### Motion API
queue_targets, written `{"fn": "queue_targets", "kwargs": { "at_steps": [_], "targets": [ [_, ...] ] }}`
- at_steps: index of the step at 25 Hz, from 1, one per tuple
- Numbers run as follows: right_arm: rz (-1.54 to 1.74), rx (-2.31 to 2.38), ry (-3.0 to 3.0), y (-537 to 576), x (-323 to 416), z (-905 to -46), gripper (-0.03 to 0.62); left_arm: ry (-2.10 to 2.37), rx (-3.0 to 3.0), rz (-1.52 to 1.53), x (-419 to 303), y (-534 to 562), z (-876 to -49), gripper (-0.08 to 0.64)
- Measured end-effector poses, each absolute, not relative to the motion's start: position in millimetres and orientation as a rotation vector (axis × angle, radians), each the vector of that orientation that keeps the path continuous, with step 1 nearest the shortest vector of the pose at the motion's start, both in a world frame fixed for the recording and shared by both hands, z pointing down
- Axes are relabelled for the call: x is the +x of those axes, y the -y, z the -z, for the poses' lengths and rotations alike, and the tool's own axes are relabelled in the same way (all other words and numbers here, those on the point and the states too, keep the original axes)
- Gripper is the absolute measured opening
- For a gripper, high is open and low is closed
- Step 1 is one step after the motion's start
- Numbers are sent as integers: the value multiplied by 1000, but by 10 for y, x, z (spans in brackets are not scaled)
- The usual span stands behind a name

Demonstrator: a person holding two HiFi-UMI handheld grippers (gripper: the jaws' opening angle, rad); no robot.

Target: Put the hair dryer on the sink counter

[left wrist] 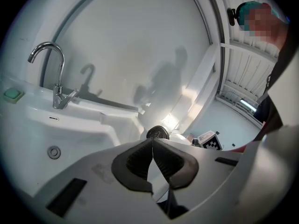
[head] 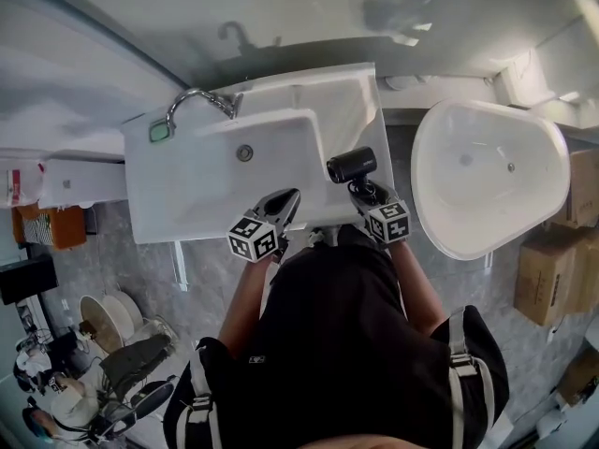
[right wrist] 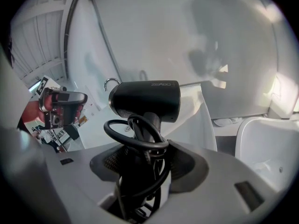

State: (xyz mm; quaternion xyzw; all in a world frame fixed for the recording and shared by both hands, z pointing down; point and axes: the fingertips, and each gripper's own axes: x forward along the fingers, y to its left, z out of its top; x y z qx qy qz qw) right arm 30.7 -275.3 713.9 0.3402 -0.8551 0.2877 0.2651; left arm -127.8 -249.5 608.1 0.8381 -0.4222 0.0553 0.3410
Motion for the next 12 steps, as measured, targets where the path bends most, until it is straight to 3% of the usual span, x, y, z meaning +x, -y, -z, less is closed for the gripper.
{"fn": "queue_targets", "kwargs": {
  "at_steps": [12],
  "targets": [
    [-838,913,2170,3143,229,-7635,298,1202,2110,-166,-1370,2393,-6067,16]
  ]
}}
